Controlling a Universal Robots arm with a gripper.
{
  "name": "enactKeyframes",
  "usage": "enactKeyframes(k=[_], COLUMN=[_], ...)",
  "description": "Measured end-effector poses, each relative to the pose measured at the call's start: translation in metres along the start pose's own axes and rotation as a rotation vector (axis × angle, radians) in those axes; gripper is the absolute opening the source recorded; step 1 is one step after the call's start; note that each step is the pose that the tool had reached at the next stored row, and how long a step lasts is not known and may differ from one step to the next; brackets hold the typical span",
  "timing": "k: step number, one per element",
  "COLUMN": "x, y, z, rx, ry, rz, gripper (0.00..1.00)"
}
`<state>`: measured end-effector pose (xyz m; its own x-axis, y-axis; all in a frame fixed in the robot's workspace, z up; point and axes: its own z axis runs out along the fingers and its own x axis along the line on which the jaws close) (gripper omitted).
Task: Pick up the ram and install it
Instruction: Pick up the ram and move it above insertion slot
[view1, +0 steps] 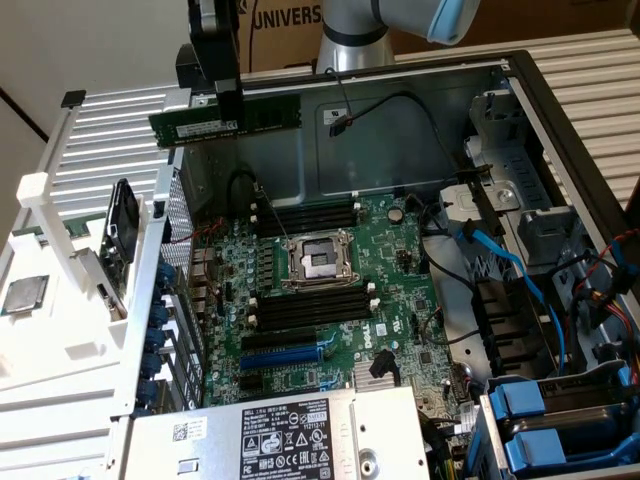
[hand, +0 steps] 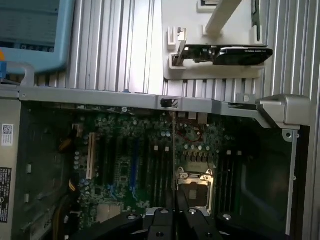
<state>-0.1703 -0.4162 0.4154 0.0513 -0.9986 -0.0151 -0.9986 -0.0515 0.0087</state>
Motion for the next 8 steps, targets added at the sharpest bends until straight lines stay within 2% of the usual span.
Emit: enactKeyframes(k=[8], x=[-0.007], y=[-0.0207], z=[0.0029], rx=[0.0035], ry=[0.0014], rz=[0.003], gripper=[0.13])
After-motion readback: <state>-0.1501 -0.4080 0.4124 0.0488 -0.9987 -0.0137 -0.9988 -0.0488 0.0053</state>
